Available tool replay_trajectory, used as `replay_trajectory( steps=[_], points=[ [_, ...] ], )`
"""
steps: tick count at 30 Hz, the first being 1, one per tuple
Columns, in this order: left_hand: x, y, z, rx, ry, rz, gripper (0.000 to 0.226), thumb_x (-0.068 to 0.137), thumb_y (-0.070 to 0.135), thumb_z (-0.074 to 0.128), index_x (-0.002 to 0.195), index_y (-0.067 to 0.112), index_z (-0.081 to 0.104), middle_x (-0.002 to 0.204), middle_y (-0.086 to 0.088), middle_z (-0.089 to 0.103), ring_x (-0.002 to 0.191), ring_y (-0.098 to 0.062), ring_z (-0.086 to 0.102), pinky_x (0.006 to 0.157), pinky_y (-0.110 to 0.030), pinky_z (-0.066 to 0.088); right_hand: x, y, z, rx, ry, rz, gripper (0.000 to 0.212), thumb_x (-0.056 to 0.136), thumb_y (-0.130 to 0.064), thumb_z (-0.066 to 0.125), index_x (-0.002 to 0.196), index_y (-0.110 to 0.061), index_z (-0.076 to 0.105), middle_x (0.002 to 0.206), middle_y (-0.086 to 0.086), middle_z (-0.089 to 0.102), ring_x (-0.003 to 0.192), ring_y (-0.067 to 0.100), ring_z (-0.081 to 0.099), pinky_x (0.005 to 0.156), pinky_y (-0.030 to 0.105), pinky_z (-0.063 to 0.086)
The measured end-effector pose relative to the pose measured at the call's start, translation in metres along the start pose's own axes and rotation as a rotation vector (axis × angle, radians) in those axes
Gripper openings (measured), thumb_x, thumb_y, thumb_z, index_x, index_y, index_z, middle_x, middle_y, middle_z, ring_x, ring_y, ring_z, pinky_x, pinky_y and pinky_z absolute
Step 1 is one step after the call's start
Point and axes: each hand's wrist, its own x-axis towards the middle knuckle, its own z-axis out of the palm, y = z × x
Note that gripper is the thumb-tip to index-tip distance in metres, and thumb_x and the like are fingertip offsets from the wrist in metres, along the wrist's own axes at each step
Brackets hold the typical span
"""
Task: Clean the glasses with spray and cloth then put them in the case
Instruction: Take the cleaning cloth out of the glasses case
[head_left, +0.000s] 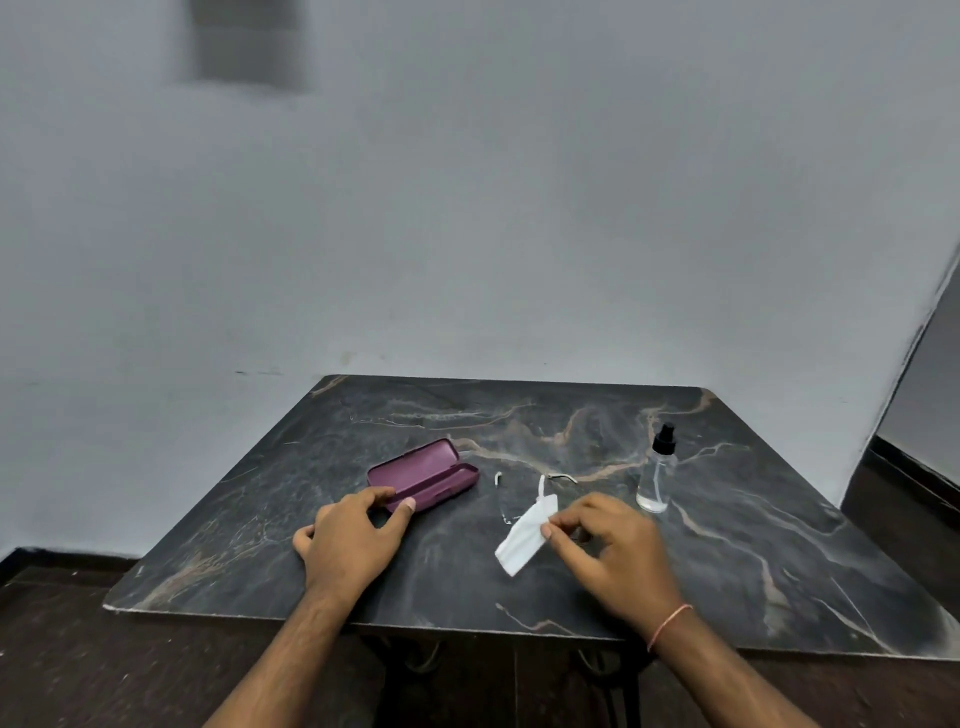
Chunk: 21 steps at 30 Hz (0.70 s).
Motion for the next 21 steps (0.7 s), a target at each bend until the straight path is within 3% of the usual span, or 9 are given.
replay_trajectory(
  steps=[3,6,9,13,16,18,21],
  points=[
    [-0.002,0.002,-0.001,0.027,-0.008,0.011,0.055,0.092,0.087,0.052,0.132,0.053,0.07,0.129,0.019,0.073,0.131,-0.016,0.061,0.111,-0.052,0.034,-0.014,0.011,0.002,0.008,0.034,-0.008,0.01,0.094,-0.036,0.079,0.093,-0.027,0.084,0.085,-0.018,0.069,0.072,0.003,0.065,0.067,0.025,0.054],
    [-0.007,0.007,-0.004,0.085,0.004,-0.002,0.054,0.093,0.088,0.048,0.129,0.055,0.071,0.137,0.016,0.067,0.133,-0.019,0.061,0.112,-0.057,0.034,-0.016,0.014,0.002,0.012,0.079,-0.013,0.012,0.095,-0.036,0.078,0.094,-0.025,0.083,0.088,-0.018,0.07,0.073,0.002,0.065,0.066,0.025,0.055],
    [-0.015,0.014,-0.009,0.102,0.099,0.003,0.046,0.097,0.08,0.053,0.124,0.049,0.075,0.141,0.014,0.06,0.132,-0.024,0.06,0.114,-0.062,0.033,-0.016,0.015,0.002,-0.023,0.109,-0.037,0.01,0.096,-0.033,0.079,0.094,-0.024,0.082,0.088,-0.015,0.071,0.076,0.005,0.066,0.067,0.029,0.056],
    [-0.033,0.032,-0.015,0.016,0.215,0.307,0.024,0.101,0.055,0.068,0.118,0.042,0.079,0.126,0.022,0.07,0.12,-0.015,0.065,0.1,-0.052,0.042,-0.019,0.013,0.003,-0.065,0.111,-0.082,0.011,0.097,-0.033,0.079,0.091,-0.024,0.081,0.088,-0.013,0.071,0.079,0.01,0.066,0.069,0.034,0.057],
    [-0.046,0.064,-0.018,-0.187,0.031,0.49,0.027,0.1,0.054,0.068,0.116,0.04,0.083,0.109,0.033,0.077,0.107,0.004,0.071,0.097,-0.029,0.053,-0.02,0.012,0.004,-0.094,0.11,-0.123,0.011,0.096,-0.035,0.079,0.093,-0.025,0.081,0.089,-0.012,0.072,0.08,0.012,0.067,0.07,0.033,0.057],
    [-0.05,0.086,-0.017,-0.248,-0.155,0.511,0.02,0.098,0.056,0.072,0.11,0.045,0.084,0.102,0.04,0.077,0.102,0.011,0.073,0.089,-0.009,0.051,-0.021,0.013,0.004,-0.111,0.12,-0.145,0.011,0.097,-0.035,0.079,0.094,-0.024,0.081,0.09,-0.012,0.072,0.081,0.013,0.067,0.07,0.032,0.057],
    [-0.051,0.105,-0.012,-0.26,-0.381,0.522,0.029,0.085,0.075,0.07,0.105,0.055,0.08,0.104,0.044,0.076,0.099,0.013,0.074,0.085,-0.007,0.055,-0.021,0.014,0.004,-0.13,0.129,-0.167,0.012,0.098,-0.036,0.077,0.096,-0.025,0.081,0.091,-0.011,0.072,0.081,0.013,0.065,0.069,0.032,0.056]
  ],
)
